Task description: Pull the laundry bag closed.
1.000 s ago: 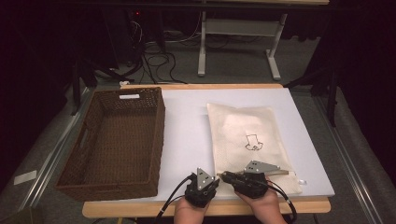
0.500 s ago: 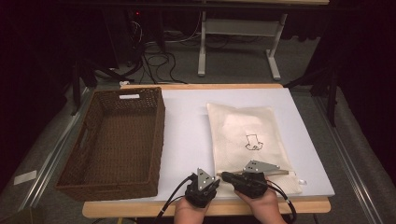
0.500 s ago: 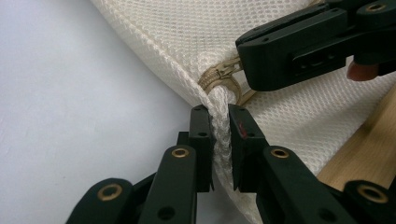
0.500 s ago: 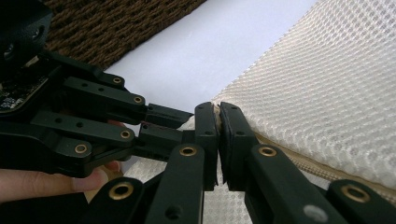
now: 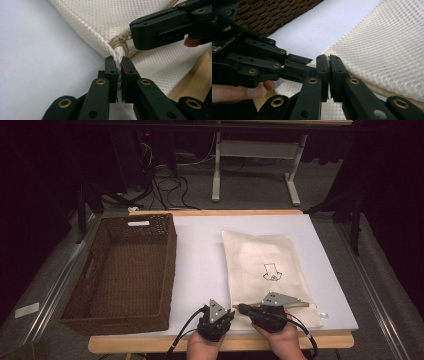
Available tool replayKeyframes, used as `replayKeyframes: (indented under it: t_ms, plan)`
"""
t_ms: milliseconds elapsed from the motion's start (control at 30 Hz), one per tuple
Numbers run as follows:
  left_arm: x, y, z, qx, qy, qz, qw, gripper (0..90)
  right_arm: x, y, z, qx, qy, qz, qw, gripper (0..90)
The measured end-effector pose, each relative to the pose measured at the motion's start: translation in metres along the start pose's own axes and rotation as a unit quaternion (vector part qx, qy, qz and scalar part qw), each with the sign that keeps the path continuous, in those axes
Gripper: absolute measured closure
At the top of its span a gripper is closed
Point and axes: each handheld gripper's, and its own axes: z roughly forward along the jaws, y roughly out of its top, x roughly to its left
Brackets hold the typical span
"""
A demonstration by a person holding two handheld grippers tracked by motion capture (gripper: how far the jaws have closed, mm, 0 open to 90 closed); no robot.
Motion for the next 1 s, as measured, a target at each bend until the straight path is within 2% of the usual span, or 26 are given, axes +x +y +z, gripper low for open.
replayKeyframes:
  t_ms: [100, 133, 233, 267, 300, 333, 367, 533, 733, 767, 800, 1000]
  plan:
    - [0.000, 0.001, -0.002, -0.007, 0.000, -0.006, 1.0000, 86.9, -0.002, 0.000, -0.002, -0.002, 0.002, 0.008, 1.0000, 88.4]
    - [-0.001, 0.001, -0.003, -0.007, -0.006, -0.009, 0.9999, 86.9, -0.003, 0.000, -0.004, -0.004, 0.001, 0.010, 0.9999, 88.4]
    - [-0.001, -0.001, -0.002, -0.007, -0.007, -0.009, 0.9999, 85.2, -0.003, -0.001, -0.004, -0.001, 0.000, 0.007, 1.0000, 88.4]
    - [0.002, -0.002, -0.002, -0.009, -0.018, -0.024, 0.9995, 82.1, -0.003, -0.001, -0.004, 0.000, 0.002, 0.008, 1.0000, 88.4]
    - [0.002, -0.002, -0.002, -0.009, -0.018, -0.024, 0.9995, 78.3, -0.003, -0.001, -0.004, 0.000, 0.002, 0.008, 1.0000, 88.4]
    - [0.003, -0.002, -0.003, -0.012, -0.021, -0.030, 0.9993, 78.3, -0.003, -0.001, -0.004, -0.001, 0.000, 0.008, 1.0000, 88.4]
    - [0.004, 0.000, -0.004, -0.017, -0.025, -0.029, 0.9991, 73.1, -0.003, -0.001, -0.005, -0.003, 0.000, 0.008, 1.0000, 88.3]
    - [0.007, 0.002, -0.005, -0.028, -0.033, -0.041, 0.9982, 67.8, -0.003, -0.001, -0.005, -0.002, -0.002, 0.007, 1.0000, 88.3]
    - [0.012, 0.003, 0.000, -0.021, -0.047, -0.061, 0.9968, 70.7, -0.002, -0.001, -0.004, -0.001, 0.001, 0.004, 1.0000, 88.3]
    - [0.013, 0.003, 0.001, -0.020, -0.051, -0.067, 0.9963, 73.0, -0.001, -0.001, -0.004, -0.001, 0.000, 0.002, 1.0000, 88.3]
    - [0.015, 0.002, 0.001, -0.018, -0.056, -0.072, 0.9957, 80.9, -0.001, -0.001, -0.004, -0.002, 0.001, 0.002, 1.0000, 88.3]
    - [0.012, 0.002, -0.001, -0.019, -0.041, -0.070, 0.9965, 85.7, 0.000, -0.002, -0.001, 0.003, -0.004, 0.001, 1.0000, 88.4]
